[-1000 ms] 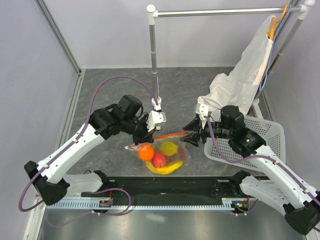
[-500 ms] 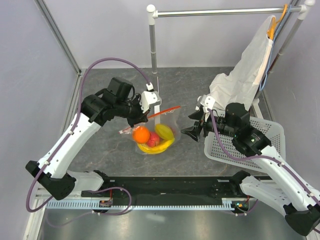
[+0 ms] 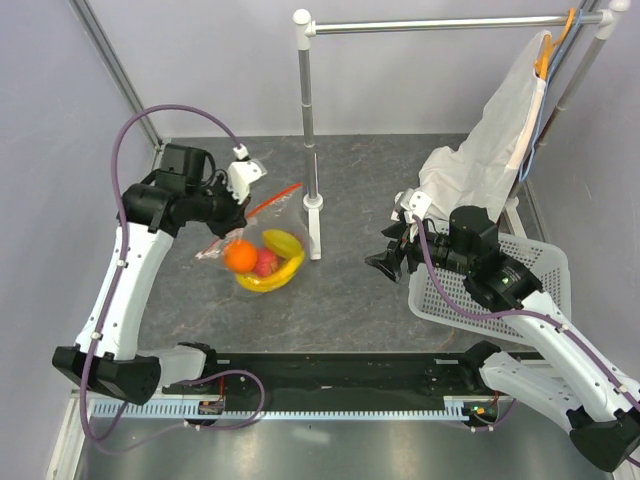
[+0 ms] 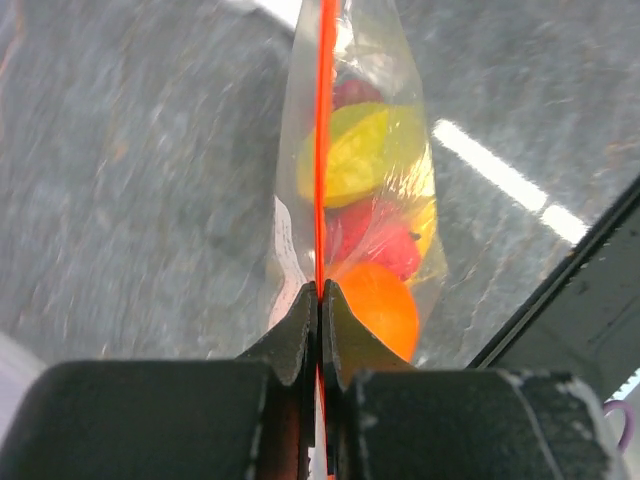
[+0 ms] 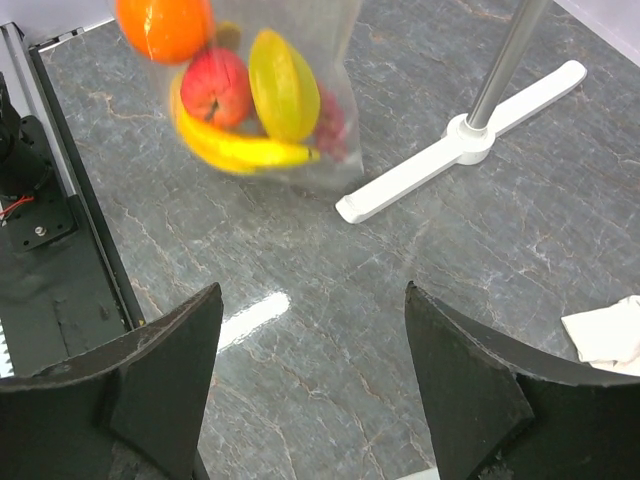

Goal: Place the food in the zip-top bag and seal the zipper
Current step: Place the zipper food storage bag at the center of the board.

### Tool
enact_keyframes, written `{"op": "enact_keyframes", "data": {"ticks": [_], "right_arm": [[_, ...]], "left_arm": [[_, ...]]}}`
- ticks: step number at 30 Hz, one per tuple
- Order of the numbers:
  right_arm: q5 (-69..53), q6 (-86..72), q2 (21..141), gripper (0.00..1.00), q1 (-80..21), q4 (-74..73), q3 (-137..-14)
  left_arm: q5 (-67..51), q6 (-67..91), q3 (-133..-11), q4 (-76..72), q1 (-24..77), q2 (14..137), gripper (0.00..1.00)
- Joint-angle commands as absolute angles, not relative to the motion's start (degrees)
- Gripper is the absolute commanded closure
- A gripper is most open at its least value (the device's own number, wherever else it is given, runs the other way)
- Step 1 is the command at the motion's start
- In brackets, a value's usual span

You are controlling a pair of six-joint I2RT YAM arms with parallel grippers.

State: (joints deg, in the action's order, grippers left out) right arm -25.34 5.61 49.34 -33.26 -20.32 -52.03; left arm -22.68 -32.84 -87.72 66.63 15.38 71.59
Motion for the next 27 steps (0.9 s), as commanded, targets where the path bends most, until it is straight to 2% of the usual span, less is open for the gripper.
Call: {"op": "enact_keyframes", "data": {"ticks": [1,8,12,16,20,25,27], "right_arm": [[-26.01,5.36,49.74,0.19,-33.22,-19.78,-52.91],[-26.1,5.54,50.19,0.18,-33.31,-19.78,-53.26],[-25.93,6.06,49.57,0.18,-33.22,-20.48,-52.65],[-25.84,6.68,48.96,0.17,-33.22,-21.09,-51.77],[-26.28,6.77,49.39,0.17,-33.22,-21.09,-51.24],[-26.98,6.15,50.27,0.15,-33.22,-21.88,-51.59],[-26.81,6.07,49.4,0.09,-33.22,-22.67,-51.59]], "left_arm": [[-22.59,-39.02,-87.19,65.57,6.01,69.96,0.98],[-20.3,-47.09,-88.07,61.08,-2.28,75.59,0.98],[-26.54,-51.94,-79.23,61.96,-1.32,71.82,0.98],[-29.62,-53.18,-68.23,66.01,8.57,67.86,0.98],[-30.14,-42.93,-57.41,58.84,19.85,65.57,0.98],[-35.94,-35.08,-52.56,52.57,26.0,72.59,0.98],[-37.52,-32.35,-53.34,50.2,26.63,73.91,0.88]]}}
